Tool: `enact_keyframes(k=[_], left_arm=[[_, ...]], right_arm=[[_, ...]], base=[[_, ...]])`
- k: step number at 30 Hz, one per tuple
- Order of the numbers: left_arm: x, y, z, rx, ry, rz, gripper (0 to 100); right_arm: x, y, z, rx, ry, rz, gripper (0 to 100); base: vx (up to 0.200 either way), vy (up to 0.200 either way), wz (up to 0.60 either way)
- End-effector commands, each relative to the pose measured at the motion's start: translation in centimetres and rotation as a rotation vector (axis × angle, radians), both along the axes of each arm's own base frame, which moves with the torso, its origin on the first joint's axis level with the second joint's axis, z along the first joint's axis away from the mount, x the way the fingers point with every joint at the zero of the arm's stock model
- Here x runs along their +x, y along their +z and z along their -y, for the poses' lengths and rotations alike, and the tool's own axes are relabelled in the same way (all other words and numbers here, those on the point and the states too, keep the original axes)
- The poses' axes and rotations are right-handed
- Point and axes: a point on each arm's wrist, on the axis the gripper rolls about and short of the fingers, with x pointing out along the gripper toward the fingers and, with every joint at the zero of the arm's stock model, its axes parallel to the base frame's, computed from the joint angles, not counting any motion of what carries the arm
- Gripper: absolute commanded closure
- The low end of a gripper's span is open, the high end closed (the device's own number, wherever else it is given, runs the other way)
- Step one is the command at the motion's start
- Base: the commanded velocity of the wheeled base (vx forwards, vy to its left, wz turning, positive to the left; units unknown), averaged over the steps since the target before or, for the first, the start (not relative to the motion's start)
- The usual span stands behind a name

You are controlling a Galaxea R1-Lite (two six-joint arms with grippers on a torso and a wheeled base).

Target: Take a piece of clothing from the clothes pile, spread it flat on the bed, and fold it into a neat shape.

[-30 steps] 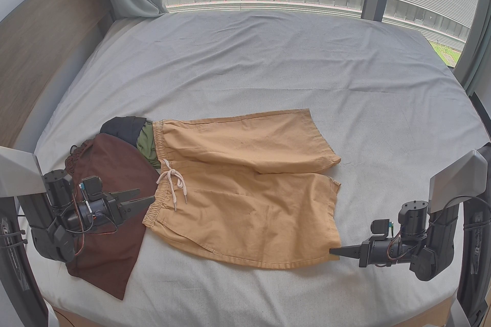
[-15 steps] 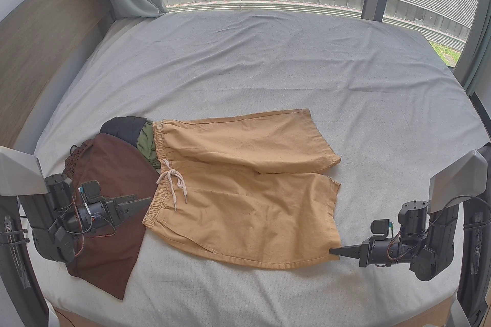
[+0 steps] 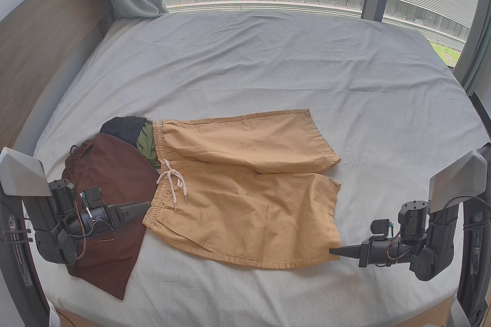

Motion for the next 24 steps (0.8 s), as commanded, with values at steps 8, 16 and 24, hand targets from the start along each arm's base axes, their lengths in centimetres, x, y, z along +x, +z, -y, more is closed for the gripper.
enact_keyframes(k=[8, 16, 24], left_arm=[[-0.5, -2.2, 0.3, -0.015, -0.008, -0.087, 0], [-0.7, -3.3, 0.5, -0.022, -0.015, -0.124, 0], [-0.6, -3.5, 1.2, -0.033, -0.031, -0.143, 0]], right_arm=[[0.0, 0.0, 0.0, 0.001, 0.000, 0.001, 100], [0.1, 0.0, 0.0, 0.001, -0.002, 0.003, 100], [0.1, 0.0, 0.0, 0.001, 0.000, 0.003, 100]], base=[[0.000, 0.000, 0.00], [0.000, 0.000, 0.00], [0.000, 0.000, 0.00]])
